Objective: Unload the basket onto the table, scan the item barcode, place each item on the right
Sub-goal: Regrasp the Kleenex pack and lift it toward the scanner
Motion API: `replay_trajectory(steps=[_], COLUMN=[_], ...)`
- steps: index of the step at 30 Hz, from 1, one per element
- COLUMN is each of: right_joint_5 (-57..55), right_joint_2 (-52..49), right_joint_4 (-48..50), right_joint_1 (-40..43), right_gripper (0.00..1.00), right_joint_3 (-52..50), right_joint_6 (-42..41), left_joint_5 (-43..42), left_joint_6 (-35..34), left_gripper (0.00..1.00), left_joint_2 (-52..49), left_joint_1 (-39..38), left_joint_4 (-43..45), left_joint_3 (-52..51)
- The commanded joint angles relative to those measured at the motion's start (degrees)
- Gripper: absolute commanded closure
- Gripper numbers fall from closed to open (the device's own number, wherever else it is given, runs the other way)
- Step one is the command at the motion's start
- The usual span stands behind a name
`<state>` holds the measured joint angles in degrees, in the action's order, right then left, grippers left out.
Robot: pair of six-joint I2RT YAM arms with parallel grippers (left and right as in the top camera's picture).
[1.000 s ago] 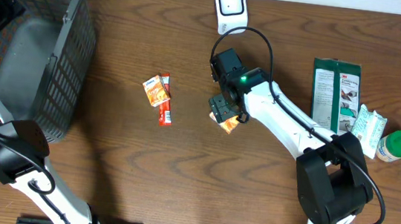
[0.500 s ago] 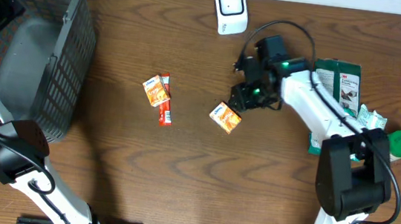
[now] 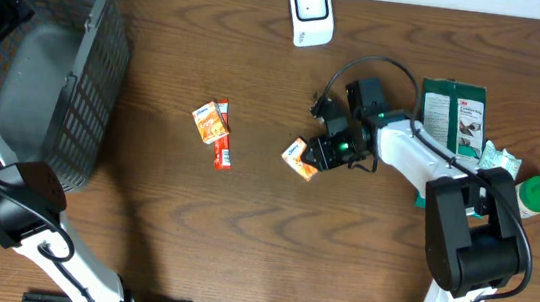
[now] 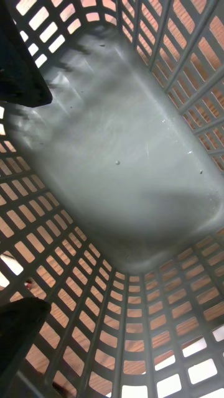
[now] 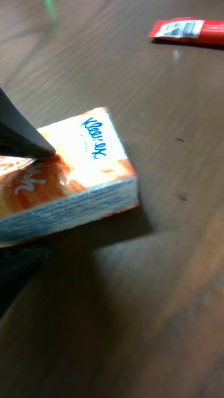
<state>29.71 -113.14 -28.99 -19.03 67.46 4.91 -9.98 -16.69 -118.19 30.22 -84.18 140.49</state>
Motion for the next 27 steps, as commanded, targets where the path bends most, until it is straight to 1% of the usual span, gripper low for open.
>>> replay_trajectory(steps=[1,2,4,6,7,8,12,15,18,20,23,24,27], right_joint_5=[3.48,4.13,4.48,4.83,5.25,6.60,11.34,9.75,-0.33,-6.21,-11.96,-14.49,-21.99], right_joint_2=[-0.44,-0.44,-0.44,0.00,0.20,0.94,5.03,10.69,16.33,18.80,19.61,19.23,18.12], right_joint_4=[1.75,2.16,2.47,2.56,2.51,2.23,0.83,-0.52,-5.09,-10.38,-20.33,-24.33,-30.60], right_joint_1=[-0.57,-0.57,-0.57,-0.48,-0.39,-0.11,0.79,0.83,0.26,-0.20,-0.59,-0.61,-0.63], right_gripper=[0.64,0.66,0.83,0.95,0.98,0.99,0.99,0.99,0.99,0.99,0.99,0.99,0.99], right_joint_3=[-2.64,-3.04,-3.13,-2.60,-2.27,-1.49,0.70,1.55,3.72,7.37,16.39,20.96,30.27], right_joint_6=[0.74,0.74,0.74,0.74,0.72,0.72,0.72,-1.75,-7.76,-8.76,-8.79,-9.22,-11.89], left_joint_5=[0.13,0.13,0.13,0.13,0.13,0.13,0.13,0.13,0.13,0.13,0.13,0.13,0.13], left_joint_6=[-0.07,-0.07,-0.07,-0.07,-0.07,-0.07,-0.07,-0.07,-0.07,-0.07,-0.07,-0.07,-0.07], left_gripper=[0.02,0.02,0.02,0.02,0.02,0.02,0.02,0.02,0.02,0.02,0.02,0.02,0.02], left_joint_2=[1.29,1.29,1.29,1.29,1.29,1.29,1.29,1.29,1.29,1.29,1.29,1.29,1.29], left_joint_1=[-0.02,-0.02,-0.02,-0.02,-0.02,-0.02,-0.02,-0.02,-0.02,-0.02,-0.02,-0.02,-0.02], left_joint_4=[-0.20,-0.20,-0.20,-0.20,-0.20,-0.20,-0.20,-0.20,-0.20,-0.20,-0.20,-0.22,-0.20], left_joint_3=[0.96,0.96,0.96,0.96,0.96,0.96,0.96,0.96,0.96,0.96,0.96,0.96,0.96])
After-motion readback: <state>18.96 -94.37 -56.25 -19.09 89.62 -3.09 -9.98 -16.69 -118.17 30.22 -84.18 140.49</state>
